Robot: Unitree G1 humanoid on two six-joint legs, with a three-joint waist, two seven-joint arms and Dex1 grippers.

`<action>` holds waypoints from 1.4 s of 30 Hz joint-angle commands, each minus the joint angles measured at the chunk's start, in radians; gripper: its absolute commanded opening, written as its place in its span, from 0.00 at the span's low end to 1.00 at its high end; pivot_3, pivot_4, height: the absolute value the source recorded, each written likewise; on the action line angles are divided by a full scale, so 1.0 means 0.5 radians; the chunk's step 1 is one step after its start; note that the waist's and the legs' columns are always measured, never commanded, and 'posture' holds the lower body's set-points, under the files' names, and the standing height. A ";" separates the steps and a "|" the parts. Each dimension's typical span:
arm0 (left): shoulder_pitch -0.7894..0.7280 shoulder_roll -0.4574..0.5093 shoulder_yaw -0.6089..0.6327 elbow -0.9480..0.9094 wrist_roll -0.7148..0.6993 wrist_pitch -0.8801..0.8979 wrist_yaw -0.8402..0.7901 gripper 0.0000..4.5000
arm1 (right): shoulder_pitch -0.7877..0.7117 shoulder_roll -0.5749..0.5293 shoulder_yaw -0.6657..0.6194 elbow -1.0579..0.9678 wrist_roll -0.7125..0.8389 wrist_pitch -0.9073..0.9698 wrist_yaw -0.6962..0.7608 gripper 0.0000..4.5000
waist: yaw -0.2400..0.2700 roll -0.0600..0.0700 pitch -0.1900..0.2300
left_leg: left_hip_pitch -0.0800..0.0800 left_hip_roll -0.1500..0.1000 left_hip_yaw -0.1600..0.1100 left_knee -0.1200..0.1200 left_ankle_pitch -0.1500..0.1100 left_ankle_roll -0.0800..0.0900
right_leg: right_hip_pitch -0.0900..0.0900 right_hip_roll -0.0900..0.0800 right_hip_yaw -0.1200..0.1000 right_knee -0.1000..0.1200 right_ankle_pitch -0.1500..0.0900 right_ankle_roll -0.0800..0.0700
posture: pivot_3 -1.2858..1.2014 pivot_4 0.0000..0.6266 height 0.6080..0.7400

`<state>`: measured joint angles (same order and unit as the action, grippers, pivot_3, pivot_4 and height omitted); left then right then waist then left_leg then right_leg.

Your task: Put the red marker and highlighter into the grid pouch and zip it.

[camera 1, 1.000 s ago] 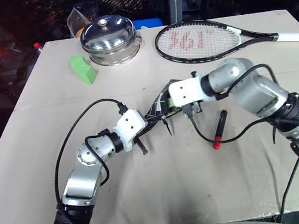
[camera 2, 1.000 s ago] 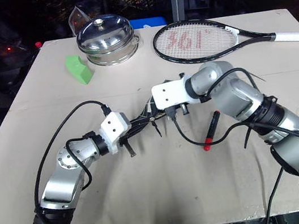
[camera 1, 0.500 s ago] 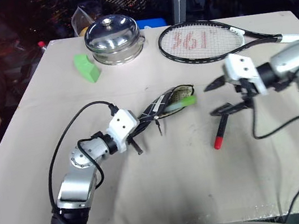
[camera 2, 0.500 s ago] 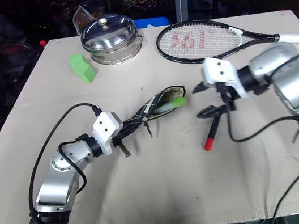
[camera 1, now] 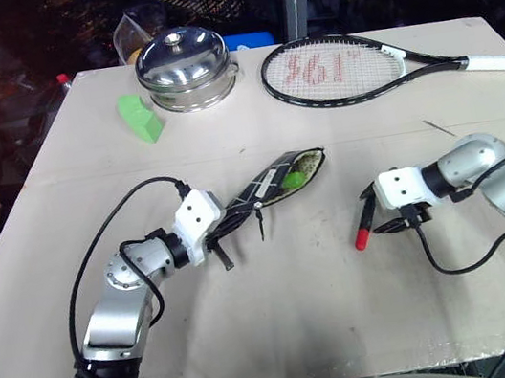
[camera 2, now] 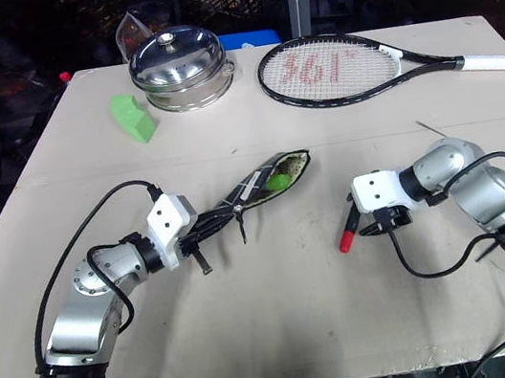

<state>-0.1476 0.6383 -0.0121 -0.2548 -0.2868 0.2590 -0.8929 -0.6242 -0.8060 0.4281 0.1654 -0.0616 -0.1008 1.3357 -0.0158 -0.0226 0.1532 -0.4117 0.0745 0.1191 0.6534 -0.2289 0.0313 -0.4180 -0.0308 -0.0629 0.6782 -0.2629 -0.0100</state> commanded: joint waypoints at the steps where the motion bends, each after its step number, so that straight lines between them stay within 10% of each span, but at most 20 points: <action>1: -0.109 -0.001 0.160 -0.101 -0.301 0.184 -0.039 0.00 | -0.059 0.045 0.102 0.275 -0.140 -0.186 0.070 0.65 | 0.003 -0.003 -0.001 | 0.001 0.000 0.000 0.000 0.000 0.000 | 0.001 0.000 0.000 0.000 0.000 0.000 | 0.52 0.24 1.00; 9: -0.103 0.159 0.178 -0.090 -0.414 0.258 -0.231 0.00 | -0.038 0.044 -0.033 0.155 0.032 0.015 0.191 0.04 | -0.003 -0.017 0.000 | 0.033 0.003 0.002 -0.004 -0.001 0.002 | 0.028 -0.001 0.003 0.000 0.000 -0.001 | 0.52 0.24 1.00; 22: -0.208 -0.047 -0.095 0.123 0.296 -0.540 0.092 0.00 | 0.087 -0.187 -0.589 -1.447 0.442 1.647 -0.404 0.04 | 0.055 -0.005 0.008 | -0.006 -0.001 -0.005 0.000 -0.001 0.002 | -0.003 -0.005 -0.004 0.000 0.004 -0.009 | 0.52 0.24 1.00; 42: -0.274 -0.253 -0.332 0.183 0.522 -0.730 0.210 0.00 | -0.669 0.393 0.459 -0.579 -0.348 1.161 -0.535 0.04 | 0.014 -0.005 0.008 | -0.009 -0.001 0.000 0.000 0.003 -0.004 | -0.009 -0.001 -0.002 0.002 0.004 -0.008 | 0.52 0.24 1.00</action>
<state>-0.2849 0.5187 -0.1690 -0.1080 -0.0193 -0.0948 -0.7927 -0.9375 -0.6299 0.6609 -0.1411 -0.2433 0.5343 1.0631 -0.0089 -0.0249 0.1572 -0.4163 0.0742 0.1191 0.6534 -0.2274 0.0290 -0.4223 -0.0314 -0.0639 0.6792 -0.2608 -0.0138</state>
